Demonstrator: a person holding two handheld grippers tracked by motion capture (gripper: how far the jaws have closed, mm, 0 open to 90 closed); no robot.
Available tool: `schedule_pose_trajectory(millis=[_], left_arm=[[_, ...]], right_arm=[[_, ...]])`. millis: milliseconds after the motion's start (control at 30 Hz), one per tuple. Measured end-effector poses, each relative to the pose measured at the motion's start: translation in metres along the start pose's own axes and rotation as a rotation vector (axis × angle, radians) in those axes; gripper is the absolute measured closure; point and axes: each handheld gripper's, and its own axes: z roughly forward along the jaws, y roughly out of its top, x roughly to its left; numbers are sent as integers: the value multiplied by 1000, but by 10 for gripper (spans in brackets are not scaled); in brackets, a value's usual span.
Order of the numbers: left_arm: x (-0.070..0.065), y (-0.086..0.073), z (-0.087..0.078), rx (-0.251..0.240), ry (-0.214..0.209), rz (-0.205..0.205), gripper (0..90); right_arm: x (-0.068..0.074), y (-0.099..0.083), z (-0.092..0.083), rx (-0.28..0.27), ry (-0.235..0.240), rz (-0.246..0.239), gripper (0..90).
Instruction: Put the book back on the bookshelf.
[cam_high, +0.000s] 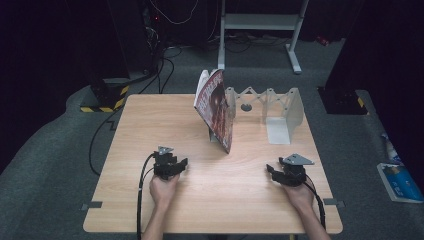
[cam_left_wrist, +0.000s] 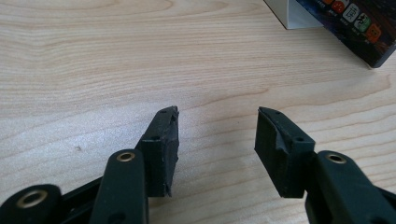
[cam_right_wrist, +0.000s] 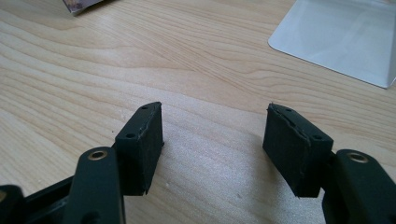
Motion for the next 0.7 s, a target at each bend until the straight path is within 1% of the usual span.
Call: schedule_pose_trajectory(millis=[133, 200, 300, 367, 400, 433, 467, 500, 533, 567, 700], left_arm=[[-3, -2, 1, -20, 16, 24, 485], [-5, -4, 2, -31, 30, 43, 480], [-8, -6, 3, -34, 53, 84, 472], [-10, -6, 3, -34, 60, 101, 468], [-14, -8, 4, -38, 76, 124, 462], [-14, -8, 4, -38, 76, 124, 459], [-15, -9, 5, -43, 86, 138, 459], [-18, -12, 6, -59, 107, 173, 451], [-18, -12, 6, -59, 107, 173, 447], [-19, -14, 6, -70, 111, 177, 447], [-19, -15, 6, -77, 107, 184, 433]], right_arm=[[0, 0, 0, -1, 0, -2, 375], [0, 0, 0, -1, 0, -2, 375], [0, 0, 0, -1, 0, -2, 375], [0, 0, 0, 0, 0, 0, 375], [0, 0, 0, -1, 0, -2, 375], [0, 0, 0, -1, 0, -2, 374], [0, 0, 0, -1, 0, -2, 374], [0, 0, 0, -1, 0, -1, 375], [0, 0, 0, -1, 0, -1, 375], [0, 0, 0, 0, 0, 1, 374], [0, 0, 0, -1, 0, -2, 374]])
